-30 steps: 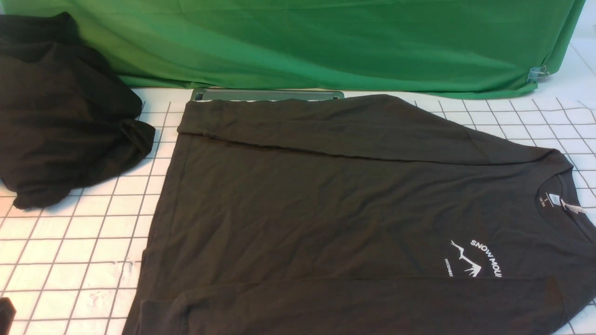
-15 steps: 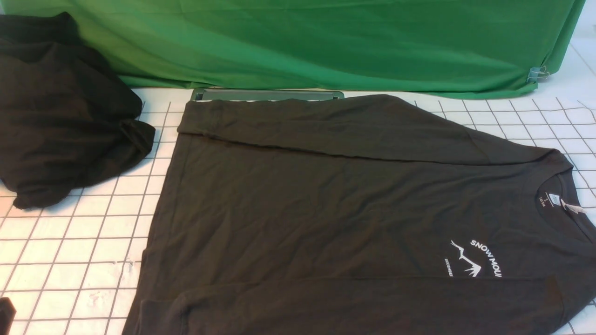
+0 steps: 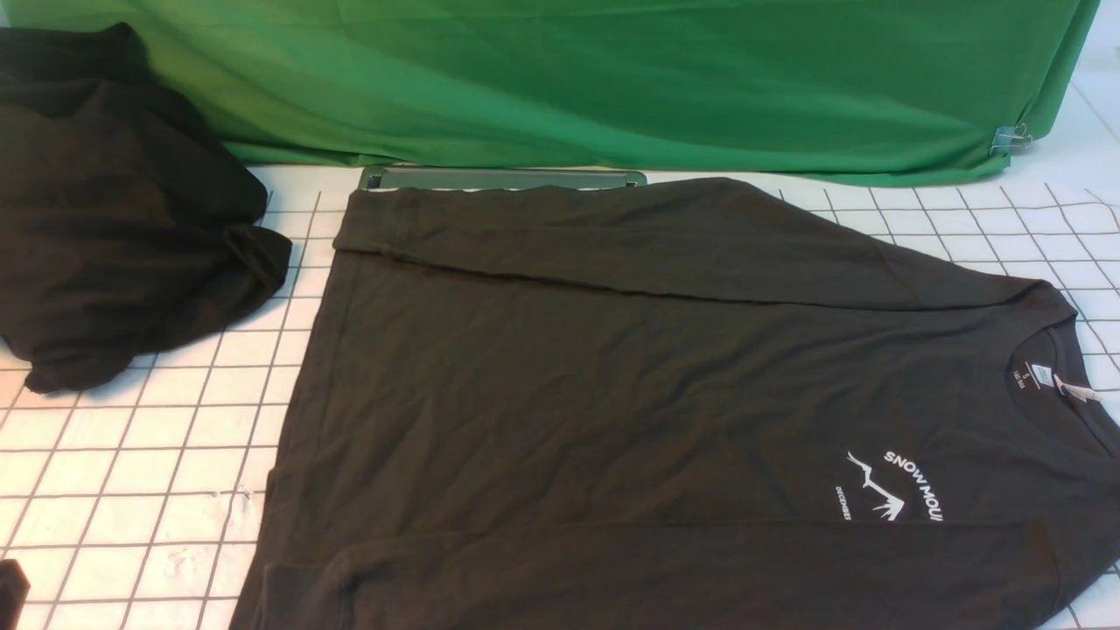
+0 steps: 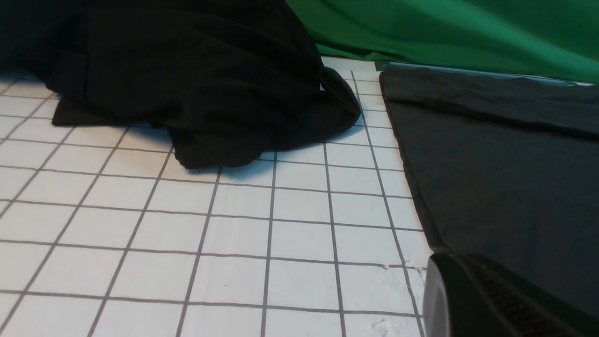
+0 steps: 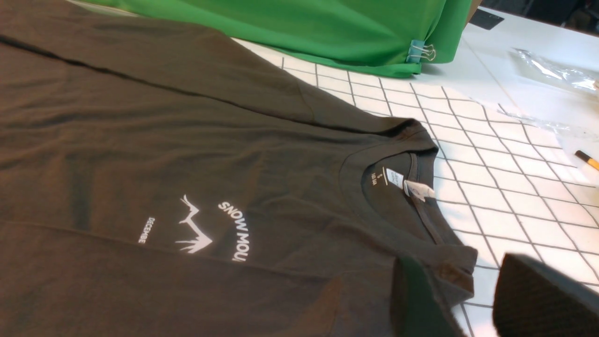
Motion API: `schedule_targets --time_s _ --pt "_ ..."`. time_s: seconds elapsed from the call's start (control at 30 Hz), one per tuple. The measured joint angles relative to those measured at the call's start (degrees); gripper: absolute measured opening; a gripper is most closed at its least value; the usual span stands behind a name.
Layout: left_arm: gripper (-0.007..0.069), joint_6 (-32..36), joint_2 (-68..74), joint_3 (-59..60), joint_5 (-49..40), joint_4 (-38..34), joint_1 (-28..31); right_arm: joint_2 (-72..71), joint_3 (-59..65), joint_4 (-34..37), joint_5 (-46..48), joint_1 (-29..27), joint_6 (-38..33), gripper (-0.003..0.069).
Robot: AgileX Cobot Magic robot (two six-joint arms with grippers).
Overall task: Fold a long-sleeved shirt over a white checkered tablecloth.
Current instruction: 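Grasp the left edge of the dark T-shirt lying flat on the table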
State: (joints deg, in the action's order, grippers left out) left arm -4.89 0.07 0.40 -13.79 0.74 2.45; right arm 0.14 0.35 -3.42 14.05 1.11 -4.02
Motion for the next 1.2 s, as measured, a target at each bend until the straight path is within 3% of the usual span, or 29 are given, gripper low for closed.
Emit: schedule_targets --time_s 0.8,0.9,1.0,1.07,1.2 --pt "0.0002 -0.1 0.0 0.0 0.2 -1.3 0.0 0.0 0.0 0.0 -1.3 0.0 0.1 0.0241" --pt "0.0002 -3.9 0.0 0.0 0.9 -8.3 0.0 0.0 0.0 1.5 -1.4 0.0 3.4 0.0241" --pt "0.0002 -17.6 0.0 0.0 1.5 -34.7 0.0 0.0 0.0 10.8 -1.4 0.0 22.4 0.0241" --pt "0.0002 -22.3 0.0 0.0 1.7 -45.6 0.0 0.0 0.0 13.2 -1.4 0.0 32.7 0.0241" --pt "0.0002 -24.5 0.0 0.0 2.3 -50.8 0.0 0.0 0.0 14.5 -1.4 0.0 41.4 0.0241"
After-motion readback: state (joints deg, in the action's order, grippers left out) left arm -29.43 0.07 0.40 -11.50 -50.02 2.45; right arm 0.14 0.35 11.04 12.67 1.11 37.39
